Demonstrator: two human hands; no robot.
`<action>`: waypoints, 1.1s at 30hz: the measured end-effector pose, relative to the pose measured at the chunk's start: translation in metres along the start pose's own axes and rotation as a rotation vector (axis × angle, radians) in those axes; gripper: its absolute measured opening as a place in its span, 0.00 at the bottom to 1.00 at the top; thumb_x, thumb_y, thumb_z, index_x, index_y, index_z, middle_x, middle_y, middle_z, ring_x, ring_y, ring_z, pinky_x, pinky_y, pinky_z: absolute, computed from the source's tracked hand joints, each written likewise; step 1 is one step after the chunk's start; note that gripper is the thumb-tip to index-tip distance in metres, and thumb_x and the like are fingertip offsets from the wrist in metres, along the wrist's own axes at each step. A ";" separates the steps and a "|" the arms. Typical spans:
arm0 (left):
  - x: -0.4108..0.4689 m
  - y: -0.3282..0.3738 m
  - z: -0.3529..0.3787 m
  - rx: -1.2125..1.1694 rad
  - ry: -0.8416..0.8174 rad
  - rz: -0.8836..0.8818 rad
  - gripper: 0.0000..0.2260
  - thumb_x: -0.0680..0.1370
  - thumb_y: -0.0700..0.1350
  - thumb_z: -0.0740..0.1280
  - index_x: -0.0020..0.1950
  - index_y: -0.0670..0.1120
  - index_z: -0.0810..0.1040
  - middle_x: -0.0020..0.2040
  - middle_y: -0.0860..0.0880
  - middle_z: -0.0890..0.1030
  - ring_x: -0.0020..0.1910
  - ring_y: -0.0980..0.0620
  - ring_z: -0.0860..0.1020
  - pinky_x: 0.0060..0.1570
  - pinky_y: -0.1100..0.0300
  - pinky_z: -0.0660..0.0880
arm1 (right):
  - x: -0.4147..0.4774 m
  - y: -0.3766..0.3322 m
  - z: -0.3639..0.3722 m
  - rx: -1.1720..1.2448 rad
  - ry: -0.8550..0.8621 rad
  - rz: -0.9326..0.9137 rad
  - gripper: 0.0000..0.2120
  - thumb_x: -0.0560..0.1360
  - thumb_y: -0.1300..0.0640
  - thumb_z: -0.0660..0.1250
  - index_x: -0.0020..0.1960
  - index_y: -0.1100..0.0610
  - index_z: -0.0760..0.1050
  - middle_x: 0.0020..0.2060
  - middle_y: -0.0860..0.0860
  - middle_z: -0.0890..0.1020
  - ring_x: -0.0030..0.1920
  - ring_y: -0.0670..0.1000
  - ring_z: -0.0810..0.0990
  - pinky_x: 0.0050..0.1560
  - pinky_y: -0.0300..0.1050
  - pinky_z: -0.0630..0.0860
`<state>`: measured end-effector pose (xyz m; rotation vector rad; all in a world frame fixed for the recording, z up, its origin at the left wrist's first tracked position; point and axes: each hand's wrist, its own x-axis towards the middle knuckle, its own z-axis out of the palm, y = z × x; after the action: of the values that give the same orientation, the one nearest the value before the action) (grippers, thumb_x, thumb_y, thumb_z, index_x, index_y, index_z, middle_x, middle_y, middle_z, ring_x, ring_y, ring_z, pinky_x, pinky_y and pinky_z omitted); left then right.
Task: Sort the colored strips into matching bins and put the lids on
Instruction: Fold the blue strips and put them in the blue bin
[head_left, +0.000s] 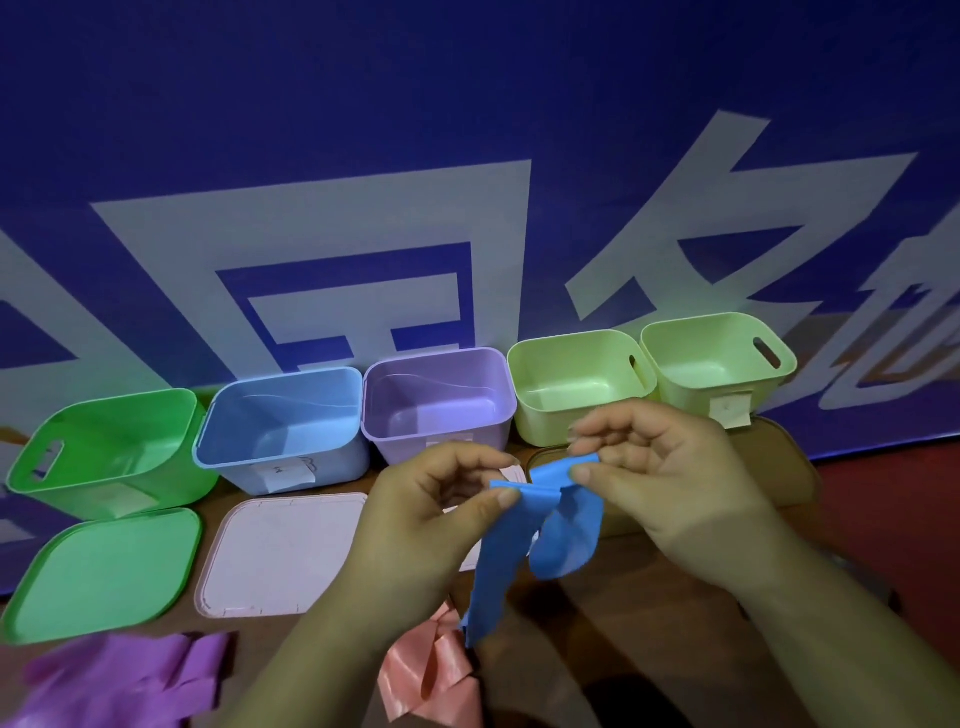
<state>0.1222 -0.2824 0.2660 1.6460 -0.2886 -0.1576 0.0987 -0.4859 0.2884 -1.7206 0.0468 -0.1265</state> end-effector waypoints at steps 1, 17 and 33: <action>-0.001 0.001 -0.001 0.021 0.006 0.005 0.13 0.72 0.35 0.75 0.47 0.55 0.85 0.41 0.54 0.85 0.41 0.57 0.82 0.47 0.63 0.77 | -0.001 -0.002 0.002 -0.003 -0.002 -0.005 0.17 0.68 0.75 0.73 0.44 0.53 0.82 0.41 0.51 0.86 0.40 0.45 0.84 0.46 0.34 0.79; -0.010 0.007 0.004 0.257 0.104 0.095 0.16 0.73 0.37 0.74 0.48 0.59 0.83 0.43 0.59 0.85 0.45 0.57 0.83 0.48 0.63 0.78 | -0.003 -0.007 0.013 0.286 -0.108 0.192 0.16 0.62 0.71 0.76 0.42 0.54 0.80 0.40 0.55 0.86 0.42 0.50 0.84 0.41 0.38 0.79; -0.014 0.013 -0.006 0.034 0.111 0.102 0.13 0.67 0.41 0.76 0.47 0.55 0.83 0.41 0.50 0.85 0.41 0.53 0.83 0.46 0.63 0.78 | -0.003 -0.017 0.005 -0.017 0.021 -0.079 0.13 0.70 0.69 0.74 0.42 0.51 0.83 0.38 0.48 0.86 0.39 0.42 0.83 0.45 0.33 0.77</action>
<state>0.1090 -0.2737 0.2787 1.6635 -0.2912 0.0154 0.0951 -0.4778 0.3040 -1.7390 -0.0044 -0.2036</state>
